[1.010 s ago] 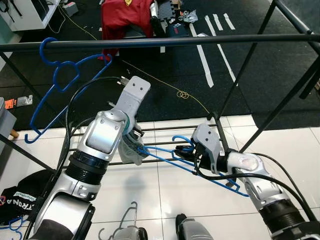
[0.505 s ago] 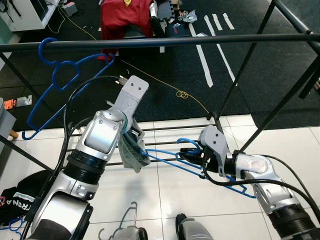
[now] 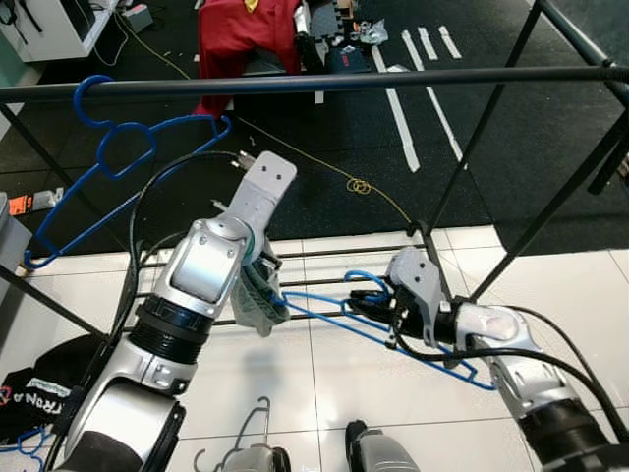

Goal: Hang hanger

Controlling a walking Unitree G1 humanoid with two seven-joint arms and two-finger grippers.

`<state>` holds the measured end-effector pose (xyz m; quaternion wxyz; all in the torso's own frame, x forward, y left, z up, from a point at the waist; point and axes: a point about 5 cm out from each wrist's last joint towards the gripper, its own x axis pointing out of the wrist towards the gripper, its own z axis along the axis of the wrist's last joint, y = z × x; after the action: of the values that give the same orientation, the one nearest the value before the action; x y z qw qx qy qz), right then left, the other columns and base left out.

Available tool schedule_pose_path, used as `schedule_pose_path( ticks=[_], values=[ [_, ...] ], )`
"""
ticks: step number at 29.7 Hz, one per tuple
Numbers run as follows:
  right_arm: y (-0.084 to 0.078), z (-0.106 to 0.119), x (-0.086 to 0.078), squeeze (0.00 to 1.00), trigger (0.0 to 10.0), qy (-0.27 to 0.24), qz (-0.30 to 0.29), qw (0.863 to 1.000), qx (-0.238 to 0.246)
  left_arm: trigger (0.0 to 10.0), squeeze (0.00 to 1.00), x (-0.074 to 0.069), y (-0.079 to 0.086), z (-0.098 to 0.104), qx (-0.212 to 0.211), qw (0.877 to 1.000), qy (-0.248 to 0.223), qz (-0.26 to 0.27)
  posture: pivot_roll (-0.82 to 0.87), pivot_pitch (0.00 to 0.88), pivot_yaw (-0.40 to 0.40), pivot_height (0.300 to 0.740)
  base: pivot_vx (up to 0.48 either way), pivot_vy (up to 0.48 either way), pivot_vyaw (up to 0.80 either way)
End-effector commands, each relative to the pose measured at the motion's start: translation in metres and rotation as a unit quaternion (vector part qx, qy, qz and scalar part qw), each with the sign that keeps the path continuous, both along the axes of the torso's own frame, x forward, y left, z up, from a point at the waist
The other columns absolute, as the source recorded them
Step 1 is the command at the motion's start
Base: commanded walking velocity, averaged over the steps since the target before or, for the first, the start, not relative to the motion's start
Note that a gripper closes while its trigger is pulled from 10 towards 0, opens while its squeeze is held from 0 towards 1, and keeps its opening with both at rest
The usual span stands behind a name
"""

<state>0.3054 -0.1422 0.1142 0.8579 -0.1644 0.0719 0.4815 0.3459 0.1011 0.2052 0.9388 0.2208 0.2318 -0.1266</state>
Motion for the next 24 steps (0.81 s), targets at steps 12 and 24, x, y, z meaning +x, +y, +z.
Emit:
schedule_pose_path(
  ticks=[12, 24],
  values=[
    [0.016, -0.005, 0.004, 0.0, 10.0, 0.005, 0.009, 1.0, 0.006, 10.0, 0.0, -0.003, -0.003, -0.003, 0.017, 1.0, -0.005, 0.008, -0.05, 0.096, 0.099, 0.74, 0.0, 0.0, 0.0],
    [-0.004, -0.004, -0.008, 0.0, 10.0, 0.0, 0.016, 1.0, -0.02, 10.0, 0.0, -0.001, 0.002, -0.002, 0.029, 0.999, -0.01, 0.016, -0.06, 0.102, 0.104, 0.74, 0.0, 0.0, 0.0]
  ],
)
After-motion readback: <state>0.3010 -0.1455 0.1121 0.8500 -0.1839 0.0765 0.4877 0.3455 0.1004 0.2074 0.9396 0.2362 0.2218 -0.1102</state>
